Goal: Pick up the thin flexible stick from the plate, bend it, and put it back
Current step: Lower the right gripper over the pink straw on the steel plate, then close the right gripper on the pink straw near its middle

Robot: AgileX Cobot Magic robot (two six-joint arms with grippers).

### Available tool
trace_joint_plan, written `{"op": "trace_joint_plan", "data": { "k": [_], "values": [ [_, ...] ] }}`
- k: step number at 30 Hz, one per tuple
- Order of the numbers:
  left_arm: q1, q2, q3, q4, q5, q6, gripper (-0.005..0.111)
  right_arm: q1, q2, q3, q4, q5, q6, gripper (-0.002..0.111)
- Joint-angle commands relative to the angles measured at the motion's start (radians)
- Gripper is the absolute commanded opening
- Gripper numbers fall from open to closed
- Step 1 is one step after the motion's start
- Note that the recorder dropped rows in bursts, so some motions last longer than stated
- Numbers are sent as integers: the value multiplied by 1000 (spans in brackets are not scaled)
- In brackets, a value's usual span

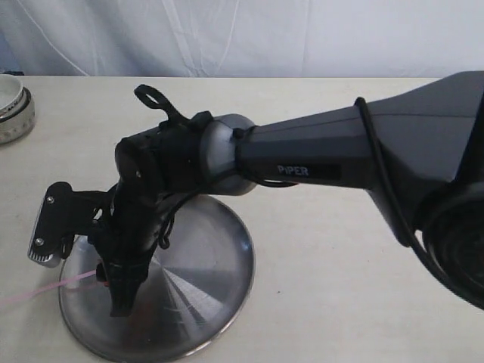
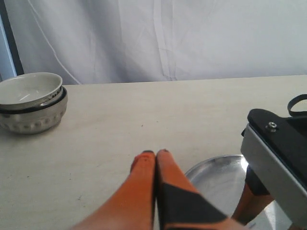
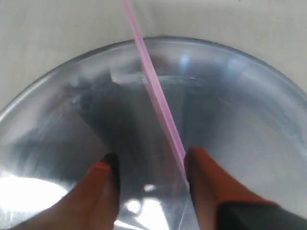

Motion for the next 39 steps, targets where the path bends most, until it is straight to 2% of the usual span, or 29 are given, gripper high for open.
{"op": "trace_joint_plan", "data": {
  "k": [1, 8, 36, 39],
  "values": [
    [-5, -4, 5, -1, -2, -3, 0, 0, 18, -40, 1, -1, 1, 45],
    [-5, -4, 5, -1, -2, -3, 0, 0, 87, -120, -7, 63, 21, 45],
    [-5, -4, 5, 16, -2, -3, 0, -2, 88, -120, -86, 87, 65, 45],
    [-5, -4, 5, 16, -2, -3, 0, -2, 88, -120, -86, 87, 73, 39]
  ]
}}
